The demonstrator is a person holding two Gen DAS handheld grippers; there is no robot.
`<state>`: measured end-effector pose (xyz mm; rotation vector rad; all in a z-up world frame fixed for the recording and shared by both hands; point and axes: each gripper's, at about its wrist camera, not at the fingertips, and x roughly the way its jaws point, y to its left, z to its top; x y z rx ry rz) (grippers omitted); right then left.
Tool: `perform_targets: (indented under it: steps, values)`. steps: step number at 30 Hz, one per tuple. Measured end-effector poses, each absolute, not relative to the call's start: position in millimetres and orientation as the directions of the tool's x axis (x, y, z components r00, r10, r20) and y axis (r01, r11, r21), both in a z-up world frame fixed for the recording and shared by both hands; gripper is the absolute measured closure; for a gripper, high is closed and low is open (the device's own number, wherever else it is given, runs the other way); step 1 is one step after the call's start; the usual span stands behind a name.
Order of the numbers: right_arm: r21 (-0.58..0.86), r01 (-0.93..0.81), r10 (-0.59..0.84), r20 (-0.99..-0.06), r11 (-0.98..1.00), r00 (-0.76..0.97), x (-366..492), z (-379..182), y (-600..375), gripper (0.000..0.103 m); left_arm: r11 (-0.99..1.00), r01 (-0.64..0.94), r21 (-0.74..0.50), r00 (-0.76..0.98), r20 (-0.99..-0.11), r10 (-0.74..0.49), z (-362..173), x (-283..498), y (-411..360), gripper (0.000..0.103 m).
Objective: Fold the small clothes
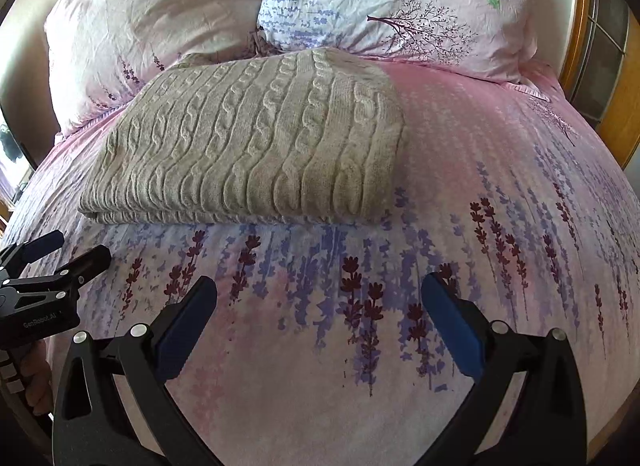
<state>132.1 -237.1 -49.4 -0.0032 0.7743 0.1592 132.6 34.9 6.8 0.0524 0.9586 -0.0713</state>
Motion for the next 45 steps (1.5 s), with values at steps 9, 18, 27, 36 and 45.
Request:
perform_targets:
  steps: [9, 18, 27, 36, 45]
  values:
    - [0.002, -0.137, 0.098, -0.712, 0.991, 0.695, 133.1, -51.8, -230.8, 0.001, 0.996, 0.085, 0.011, 0.572, -0.819, -0.04, 6.3, 132.0, 35.0, 0.002]
    - [0.002, -0.126, 0.09, -0.714, 0.992, 0.694, 133.1, -51.9, -229.8, 0.001, 0.996, 0.085, 0.01, 0.572, -0.819, -0.04, 6.1, 133.0, 34.7, 0.002]
    - [0.002, -0.128, 0.091, -0.714, 0.992, 0.694, 133.2, -52.0, -230.0, 0.001, 0.996, 0.084, 0.01, 0.572, -0.819, -0.04, 6.0, 133.3, 34.9, 0.002]
    - [0.002, -0.128, 0.091, -0.714, 0.992, 0.694, 133.2, -52.1, -230.4, 0.001, 0.996, 0.083, 0.01, 0.572, -0.819, -0.04, 6.0, 133.3, 34.8, 0.002]
    - [0.002, -0.128, 0.091, -0.714, 0.992, 0.695, 133.3, -52.2, -230.3, 0.001, 0.997, 0.083, 0.01, 0.573, -0.819, -0.04, 6.0, 133.3, 34.9, 0.002]
